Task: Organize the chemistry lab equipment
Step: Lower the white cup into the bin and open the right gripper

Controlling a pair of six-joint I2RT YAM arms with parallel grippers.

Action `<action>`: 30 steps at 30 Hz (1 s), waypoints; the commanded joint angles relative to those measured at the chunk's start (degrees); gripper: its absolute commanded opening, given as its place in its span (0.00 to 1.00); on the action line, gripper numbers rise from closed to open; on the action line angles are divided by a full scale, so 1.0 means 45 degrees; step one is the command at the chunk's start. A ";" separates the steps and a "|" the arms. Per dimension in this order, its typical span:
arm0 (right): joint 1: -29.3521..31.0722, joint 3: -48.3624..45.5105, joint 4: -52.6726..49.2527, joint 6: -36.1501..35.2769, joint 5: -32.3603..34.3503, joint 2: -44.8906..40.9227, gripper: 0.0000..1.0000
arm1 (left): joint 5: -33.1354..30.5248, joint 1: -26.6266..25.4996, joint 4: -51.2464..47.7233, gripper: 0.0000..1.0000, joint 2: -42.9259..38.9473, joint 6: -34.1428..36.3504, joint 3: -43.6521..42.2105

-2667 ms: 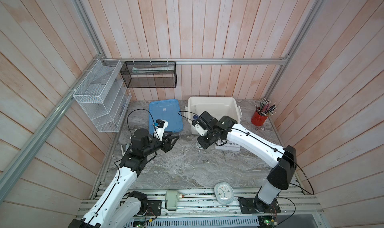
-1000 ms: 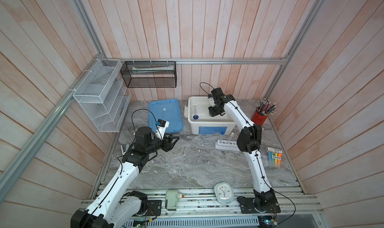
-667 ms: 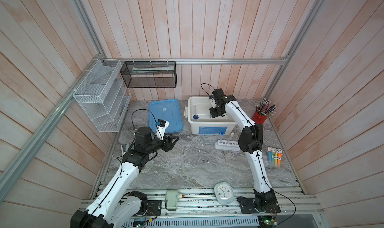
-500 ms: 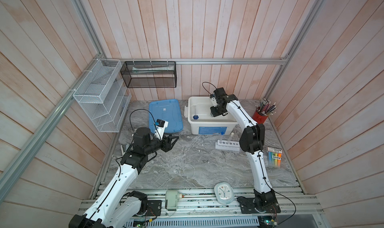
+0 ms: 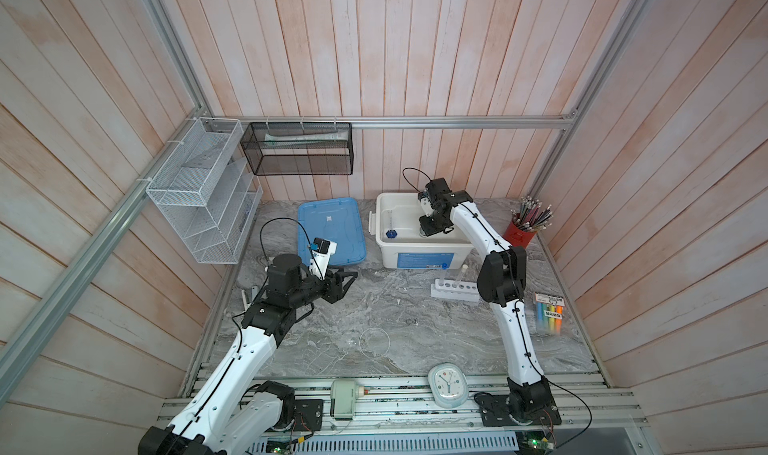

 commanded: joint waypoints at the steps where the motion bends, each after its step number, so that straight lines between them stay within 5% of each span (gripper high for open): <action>1: -0.0012 0.0004 0.0233 -0.0060 -0.0013 0.0478 0.01 | -0.0239 0.0038 -0.0110 0.56 0.0118 0.0011 0.0383; 30: -0.0009 -0.0001 0.0685 -0.0134 -0.0112 0.0889 0.15 | -0.0269 0.0043 -0.0092 0.56 0.0423 -0.0040 0.0439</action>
